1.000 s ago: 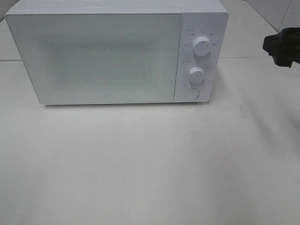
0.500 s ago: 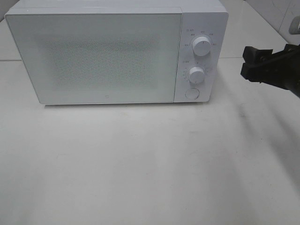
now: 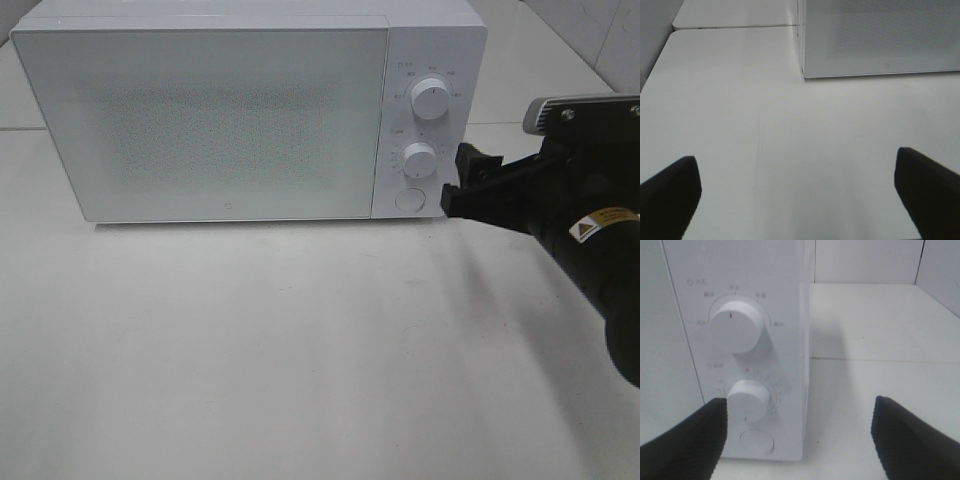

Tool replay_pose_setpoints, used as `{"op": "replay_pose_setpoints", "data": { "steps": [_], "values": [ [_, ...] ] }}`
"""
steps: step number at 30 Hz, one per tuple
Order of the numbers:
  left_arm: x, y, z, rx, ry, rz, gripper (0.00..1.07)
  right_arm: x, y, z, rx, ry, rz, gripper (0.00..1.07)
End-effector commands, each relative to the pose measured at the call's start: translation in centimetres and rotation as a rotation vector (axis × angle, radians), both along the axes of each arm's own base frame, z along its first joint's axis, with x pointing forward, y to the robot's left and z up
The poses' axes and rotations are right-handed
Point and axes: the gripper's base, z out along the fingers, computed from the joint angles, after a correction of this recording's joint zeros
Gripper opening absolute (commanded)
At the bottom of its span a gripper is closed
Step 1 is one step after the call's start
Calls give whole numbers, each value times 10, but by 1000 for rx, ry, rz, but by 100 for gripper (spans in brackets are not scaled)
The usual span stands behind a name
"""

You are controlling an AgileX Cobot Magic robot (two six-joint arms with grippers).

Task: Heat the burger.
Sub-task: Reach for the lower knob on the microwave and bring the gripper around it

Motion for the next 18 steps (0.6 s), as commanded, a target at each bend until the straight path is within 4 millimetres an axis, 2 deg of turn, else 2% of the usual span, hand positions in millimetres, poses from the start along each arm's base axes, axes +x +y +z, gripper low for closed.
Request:
{"op": "replay_pose_setpoints", "data": {
  "steps": [1, 8, 12, 18],
  "values": [
    [-4, 0, -1, -8, -34, -5, 103, -2, 4, 6, 1, -124, -48, 76],
    [-4, 0, -1, -8, -34, -5, 103, -3, 26, -4, 30, -85, -90, 76],
    [-4, 0, -1, -8, -34, -5, 103, 4, 42, -8, -4, -87, -64, 76],
    [-4, 0, -1, -8, -34, -5, 103, 15, 53, -13, -29, -95, -52, 80]
  ]
}}
